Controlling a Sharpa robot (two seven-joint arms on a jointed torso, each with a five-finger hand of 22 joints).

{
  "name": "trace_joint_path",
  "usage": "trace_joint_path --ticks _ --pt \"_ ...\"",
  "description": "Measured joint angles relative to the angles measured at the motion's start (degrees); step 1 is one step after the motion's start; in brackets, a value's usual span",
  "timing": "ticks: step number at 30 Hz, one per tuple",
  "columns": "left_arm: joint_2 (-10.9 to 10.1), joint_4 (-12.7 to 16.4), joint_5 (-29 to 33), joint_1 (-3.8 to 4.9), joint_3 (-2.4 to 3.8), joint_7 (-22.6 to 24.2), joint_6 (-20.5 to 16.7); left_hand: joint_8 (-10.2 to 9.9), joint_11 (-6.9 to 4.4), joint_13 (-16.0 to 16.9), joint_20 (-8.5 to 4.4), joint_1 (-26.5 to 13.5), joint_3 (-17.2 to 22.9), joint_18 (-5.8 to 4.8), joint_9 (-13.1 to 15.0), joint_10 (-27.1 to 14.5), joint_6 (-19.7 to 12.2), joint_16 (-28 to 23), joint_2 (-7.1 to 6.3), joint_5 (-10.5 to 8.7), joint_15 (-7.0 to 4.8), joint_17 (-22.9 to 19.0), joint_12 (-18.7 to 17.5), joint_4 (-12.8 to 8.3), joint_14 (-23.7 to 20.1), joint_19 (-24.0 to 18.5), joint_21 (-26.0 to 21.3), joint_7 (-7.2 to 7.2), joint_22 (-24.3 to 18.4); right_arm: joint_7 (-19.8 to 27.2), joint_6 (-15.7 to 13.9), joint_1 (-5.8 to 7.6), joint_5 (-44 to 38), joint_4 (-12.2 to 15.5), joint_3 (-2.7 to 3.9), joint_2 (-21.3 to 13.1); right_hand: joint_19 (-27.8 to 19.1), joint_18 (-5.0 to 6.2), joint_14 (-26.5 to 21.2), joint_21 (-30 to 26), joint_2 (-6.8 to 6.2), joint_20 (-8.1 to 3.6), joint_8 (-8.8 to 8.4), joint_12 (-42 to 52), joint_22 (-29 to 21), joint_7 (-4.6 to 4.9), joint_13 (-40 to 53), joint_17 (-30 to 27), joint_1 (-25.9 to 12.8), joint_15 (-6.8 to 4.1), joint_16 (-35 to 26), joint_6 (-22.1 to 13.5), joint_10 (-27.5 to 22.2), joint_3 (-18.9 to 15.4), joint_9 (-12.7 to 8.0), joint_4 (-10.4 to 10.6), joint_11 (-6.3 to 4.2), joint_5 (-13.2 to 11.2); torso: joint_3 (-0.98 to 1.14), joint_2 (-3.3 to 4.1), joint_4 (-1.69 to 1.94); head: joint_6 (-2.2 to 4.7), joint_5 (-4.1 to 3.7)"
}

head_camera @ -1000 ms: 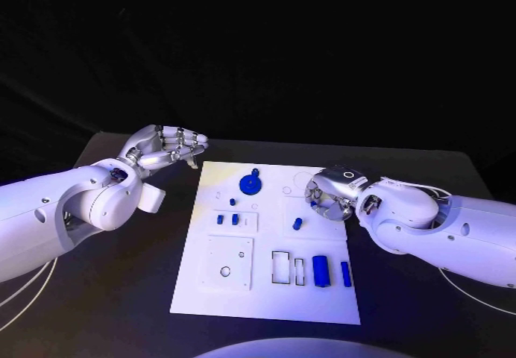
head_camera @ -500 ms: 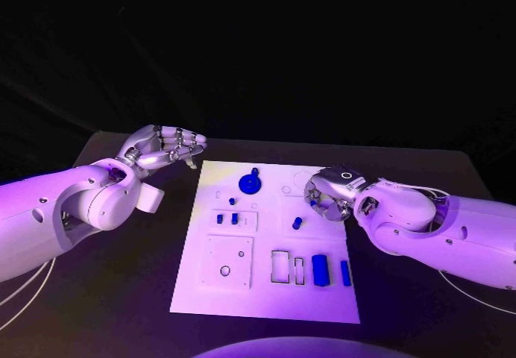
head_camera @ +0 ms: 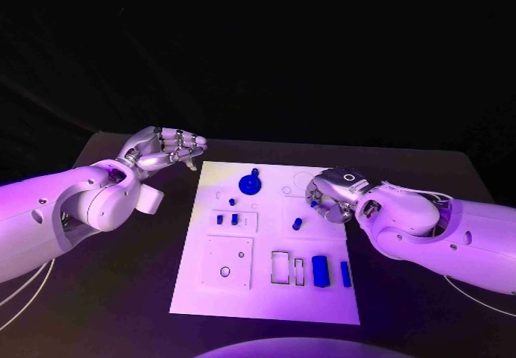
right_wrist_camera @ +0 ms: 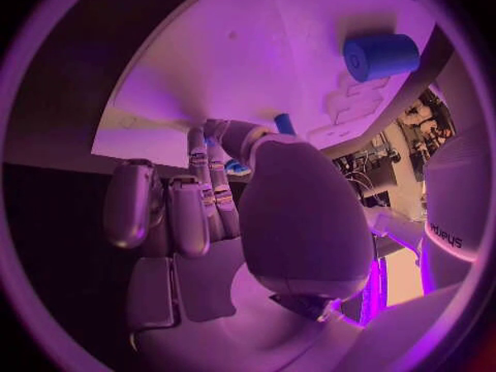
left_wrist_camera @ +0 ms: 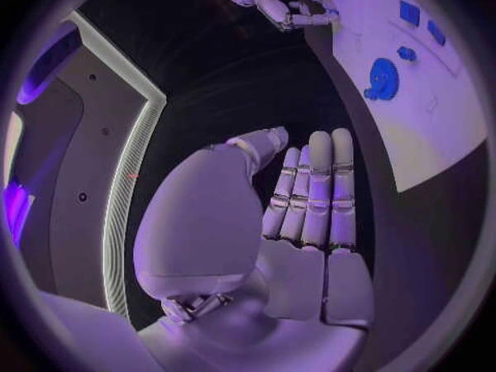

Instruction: Assemble the parts on the task board

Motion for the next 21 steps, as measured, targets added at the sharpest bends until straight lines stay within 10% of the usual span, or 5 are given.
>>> trace_joint_path --ticks 21 --pt "0.03 -0.36 0.00 -0.01 -0.07 -0.23 0.30 0.00 0.20 -0.04 0.00 0.00 0.00 0.00 0.00 -0.20 0.00 0.00 0.00 0.00 0.00 -0.05 0.00 0.00 0.00 0.00 0.00 0.00 -0.04 -0.29 -4.53 1.36 2.88 4.76 0.31 -1.85 0.21 0.02 0.00 0.29 0.81 -0.21 -0.09 -0.01 0.04 -0.11 0.44 0.14 0.84 0.01 0.22 0.05 0.16 0.31 0.01 -0.35 0.15 0.07 0.01 -0.03 -0.03 0.30 0.21"
